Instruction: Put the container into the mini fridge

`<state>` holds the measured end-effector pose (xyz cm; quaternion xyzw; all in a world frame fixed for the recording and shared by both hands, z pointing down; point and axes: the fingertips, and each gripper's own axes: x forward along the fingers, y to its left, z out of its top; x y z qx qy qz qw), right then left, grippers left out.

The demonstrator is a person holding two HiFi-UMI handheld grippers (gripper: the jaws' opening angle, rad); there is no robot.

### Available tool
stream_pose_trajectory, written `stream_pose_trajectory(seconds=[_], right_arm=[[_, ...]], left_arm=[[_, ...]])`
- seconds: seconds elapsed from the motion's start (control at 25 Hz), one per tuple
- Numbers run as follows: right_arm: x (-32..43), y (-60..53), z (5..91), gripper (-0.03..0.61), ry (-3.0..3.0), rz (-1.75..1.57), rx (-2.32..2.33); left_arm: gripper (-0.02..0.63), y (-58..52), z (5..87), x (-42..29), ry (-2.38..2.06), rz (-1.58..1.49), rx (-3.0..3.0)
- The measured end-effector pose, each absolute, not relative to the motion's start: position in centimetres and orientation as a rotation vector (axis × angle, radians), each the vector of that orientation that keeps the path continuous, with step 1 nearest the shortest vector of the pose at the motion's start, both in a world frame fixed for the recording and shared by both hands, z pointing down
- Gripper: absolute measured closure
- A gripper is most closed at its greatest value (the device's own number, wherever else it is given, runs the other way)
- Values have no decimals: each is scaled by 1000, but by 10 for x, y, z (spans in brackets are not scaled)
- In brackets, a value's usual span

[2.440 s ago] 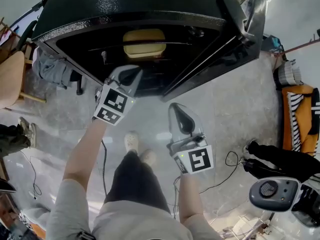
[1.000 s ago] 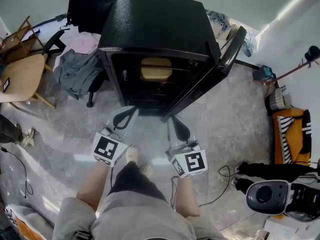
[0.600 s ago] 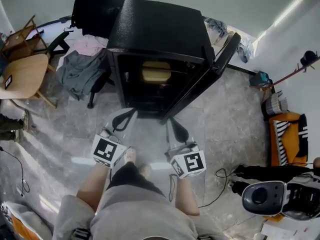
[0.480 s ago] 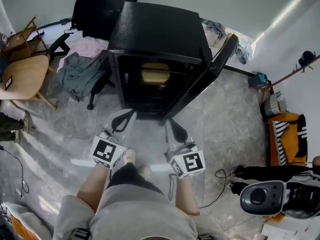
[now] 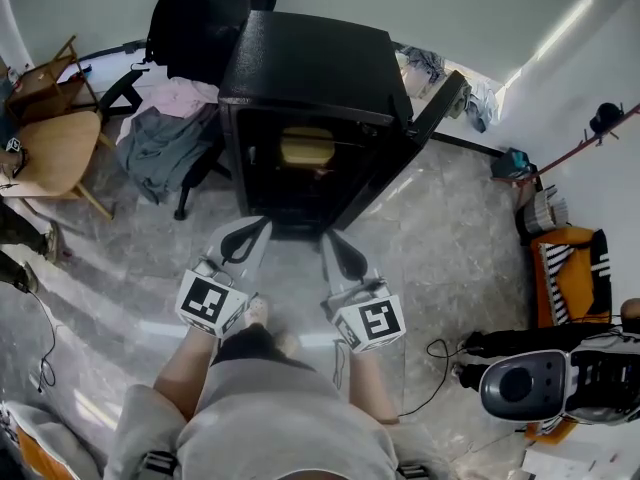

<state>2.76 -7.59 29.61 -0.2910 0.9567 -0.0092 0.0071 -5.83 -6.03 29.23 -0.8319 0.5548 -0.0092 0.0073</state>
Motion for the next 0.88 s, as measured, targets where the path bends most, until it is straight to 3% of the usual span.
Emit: stream_pose_trajectory(seconds=[0.88], right_arm=[[35, -61, 264, 580, 2939, 40, -919]], left_arm=[[612, -39, 254, -56, 1724, 112, -2564]])
